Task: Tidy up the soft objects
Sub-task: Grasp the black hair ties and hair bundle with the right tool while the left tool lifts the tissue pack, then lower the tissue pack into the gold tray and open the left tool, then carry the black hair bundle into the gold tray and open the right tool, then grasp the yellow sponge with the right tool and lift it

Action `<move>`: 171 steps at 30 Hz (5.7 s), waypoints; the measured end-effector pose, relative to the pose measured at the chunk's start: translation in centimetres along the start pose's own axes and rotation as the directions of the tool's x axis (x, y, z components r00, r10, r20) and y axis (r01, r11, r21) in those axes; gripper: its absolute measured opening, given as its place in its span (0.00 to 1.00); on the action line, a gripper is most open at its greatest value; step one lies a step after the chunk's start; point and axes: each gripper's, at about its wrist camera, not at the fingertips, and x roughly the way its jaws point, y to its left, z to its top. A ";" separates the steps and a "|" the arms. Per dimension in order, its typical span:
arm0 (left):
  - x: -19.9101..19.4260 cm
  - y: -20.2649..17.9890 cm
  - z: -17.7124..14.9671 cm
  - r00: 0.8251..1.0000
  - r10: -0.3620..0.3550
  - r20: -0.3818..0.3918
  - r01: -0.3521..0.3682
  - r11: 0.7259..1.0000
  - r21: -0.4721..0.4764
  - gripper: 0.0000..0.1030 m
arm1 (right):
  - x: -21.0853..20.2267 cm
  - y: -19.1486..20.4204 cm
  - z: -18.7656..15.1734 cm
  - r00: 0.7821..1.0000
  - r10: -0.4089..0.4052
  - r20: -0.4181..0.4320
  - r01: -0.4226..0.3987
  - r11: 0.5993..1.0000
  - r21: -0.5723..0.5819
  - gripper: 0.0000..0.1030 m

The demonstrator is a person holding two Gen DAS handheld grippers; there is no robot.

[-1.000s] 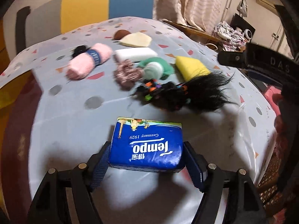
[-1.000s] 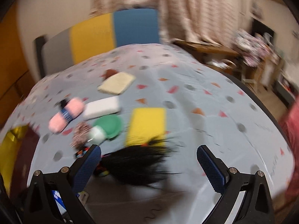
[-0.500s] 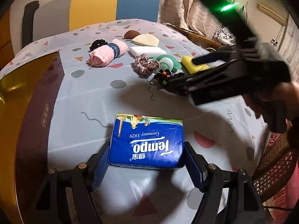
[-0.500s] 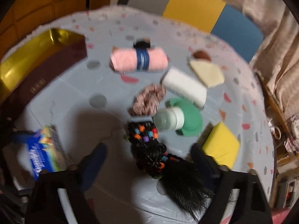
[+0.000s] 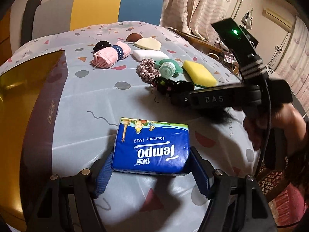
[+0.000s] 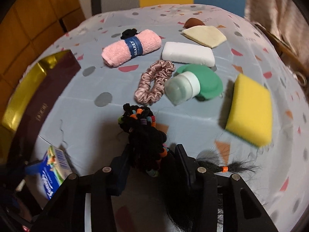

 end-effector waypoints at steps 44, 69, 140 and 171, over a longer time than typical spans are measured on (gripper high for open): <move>-7.1 30.1 8.0 0.949 0.315 -0.033 -0.300 0.863 -0.406 0.73 | 0.3 6.6 -1.3 0.998 -0.052 -0.032 0.055 0.993 0.107 0.32; -13.0 24.8 1.7 0.937 0.349 0.014 -0.289 0.796 -0.531 0.80 | -6.3 13.6 4.9 0.969 0.180 0.169 -0.199 0.974 0.108 0.32; -8.0 1.6 0.8 0.999 0.034 -0.009 -0.035 0.993 -0.109 0.79 | 0.3 -12.6 5.1 0.973 -0.221 0.068 0.187 0.926 0.327 1.00; 11.2 1.3 15.6 0.958 0.225 -0.177 -0.253 0.955 -0.157 0.79 | 1.8 -15.2 4.0 1.000 0.027 0.008 -0.027 0.834 0.552 0.69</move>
